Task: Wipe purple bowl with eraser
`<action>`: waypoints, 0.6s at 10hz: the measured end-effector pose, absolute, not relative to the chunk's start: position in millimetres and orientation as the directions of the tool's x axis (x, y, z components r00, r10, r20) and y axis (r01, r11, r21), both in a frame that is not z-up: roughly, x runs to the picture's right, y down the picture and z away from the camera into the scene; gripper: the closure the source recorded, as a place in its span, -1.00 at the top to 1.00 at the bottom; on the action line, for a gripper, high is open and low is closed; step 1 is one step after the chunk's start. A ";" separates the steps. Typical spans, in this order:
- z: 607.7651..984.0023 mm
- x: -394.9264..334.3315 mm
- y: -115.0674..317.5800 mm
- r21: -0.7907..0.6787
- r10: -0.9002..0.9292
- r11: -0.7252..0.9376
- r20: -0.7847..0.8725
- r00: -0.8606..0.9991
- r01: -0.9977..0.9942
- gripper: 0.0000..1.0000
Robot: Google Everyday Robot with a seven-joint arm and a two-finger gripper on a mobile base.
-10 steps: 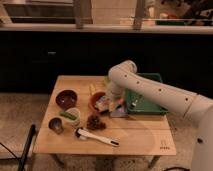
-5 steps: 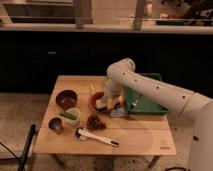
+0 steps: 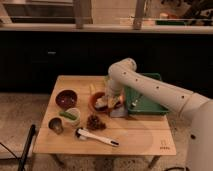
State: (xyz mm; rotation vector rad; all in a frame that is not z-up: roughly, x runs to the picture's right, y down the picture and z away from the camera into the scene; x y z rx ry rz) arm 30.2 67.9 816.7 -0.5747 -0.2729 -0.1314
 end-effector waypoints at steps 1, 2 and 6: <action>818.4 24.8 66.7 -0.515 -0.045 0.835 0.288 0.956 0.195 -0.83; 817.9 24.5 65.9 -0.512 -0.057 0.834 0.292 0.955 0.206 -0.83; 809.9 -20.5 53.4 -0.450 -0.208 0.814 0.364 0.908 0.367 -0.83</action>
